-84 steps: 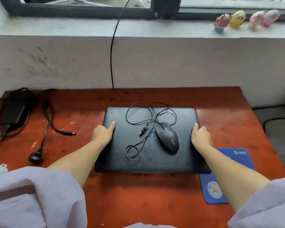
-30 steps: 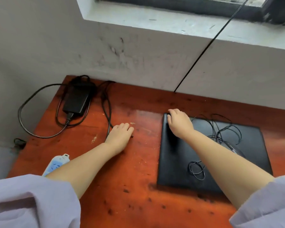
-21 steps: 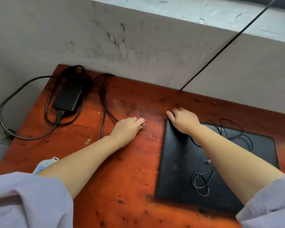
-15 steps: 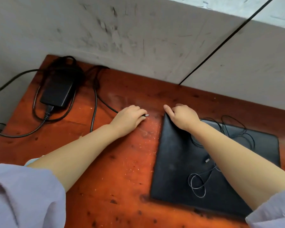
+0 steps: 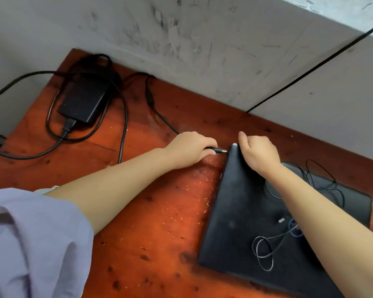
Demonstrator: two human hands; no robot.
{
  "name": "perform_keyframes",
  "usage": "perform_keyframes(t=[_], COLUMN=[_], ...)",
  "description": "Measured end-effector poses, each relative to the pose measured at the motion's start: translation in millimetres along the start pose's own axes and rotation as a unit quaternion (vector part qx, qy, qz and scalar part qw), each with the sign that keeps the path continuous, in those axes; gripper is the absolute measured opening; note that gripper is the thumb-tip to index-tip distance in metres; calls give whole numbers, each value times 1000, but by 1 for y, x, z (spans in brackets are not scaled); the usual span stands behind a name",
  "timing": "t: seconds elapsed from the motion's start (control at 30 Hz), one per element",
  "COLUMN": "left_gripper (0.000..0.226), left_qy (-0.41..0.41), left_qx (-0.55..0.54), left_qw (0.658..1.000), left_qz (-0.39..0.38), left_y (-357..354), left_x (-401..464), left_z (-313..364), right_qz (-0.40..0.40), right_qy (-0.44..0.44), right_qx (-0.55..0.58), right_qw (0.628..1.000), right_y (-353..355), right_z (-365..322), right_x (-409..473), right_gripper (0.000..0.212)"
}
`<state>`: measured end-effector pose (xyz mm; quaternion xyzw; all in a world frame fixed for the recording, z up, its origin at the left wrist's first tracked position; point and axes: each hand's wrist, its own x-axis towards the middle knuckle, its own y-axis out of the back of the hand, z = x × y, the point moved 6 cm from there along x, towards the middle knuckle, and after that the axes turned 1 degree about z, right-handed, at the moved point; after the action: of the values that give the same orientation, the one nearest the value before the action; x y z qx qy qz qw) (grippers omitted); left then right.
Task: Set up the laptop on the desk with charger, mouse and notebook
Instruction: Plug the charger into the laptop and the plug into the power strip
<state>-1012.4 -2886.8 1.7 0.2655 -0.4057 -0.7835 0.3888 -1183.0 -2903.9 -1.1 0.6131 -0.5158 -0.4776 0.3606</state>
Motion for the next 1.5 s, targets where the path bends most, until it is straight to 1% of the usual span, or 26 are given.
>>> perform_keyframes(t=[0.13,0.2,0.3,0.43,0.6,0.73,0.83,1.0,1.1,1.2,1.27,1.37,1.43,1.5], left_gripper=[26,25,24,24,27,25,26,25,22,24,23,22,22,24], left_qy=[-30,-47,-59,-52,-72,-71,-74,-65,-47,-17,-23,-51,-43,-27], left_qx=[-50,-61,-65,-44,14,13,43,58,60,45,65,159,209,212], left_qw=[997,995,993,997,997,997,996,995,996,998,997,986,977,977], left_qz=[49,70,77,48,-1,-10,-19,-40,-42,-39,-25,6,18,16], left_y=[8,13,17,17,15,13,9,-6,-18,-25,-27,-33,-36,-37], left_x=[4,6,6,6,9,13,18,20,19,18,18,18,18,18], left_z=[7,11,16,15,24,30,29,18,12,7,9,15,15,14], right_qz=[23,36,42,39,32,36,40,12,-8,9,29,33,38,45], right_qy=[-7,3,-5,-9,-9,-10,-14,-41,-44,-23,-3,40,55,42], right_qx=[66,74,70,75,68,62,71,56,32,14,-9,-29,-13,26], right_qw=[998,997,997,996,997,997,997,997,998,1000,1000,998,998,998], right_y=[14,19,19,18,14,14,13,-3,-14,-19,-19,-21,-20,-13], right_z=[9,9,10,8,5,4,3,3,2,1,0,-2,-2,1], right_x=[3,4,4,3,0,0,2,4,7,5,2,-5,-10,-15], right_gripper=[57,57,58,58,57,56,55,54,53,56,53,47,37,23])
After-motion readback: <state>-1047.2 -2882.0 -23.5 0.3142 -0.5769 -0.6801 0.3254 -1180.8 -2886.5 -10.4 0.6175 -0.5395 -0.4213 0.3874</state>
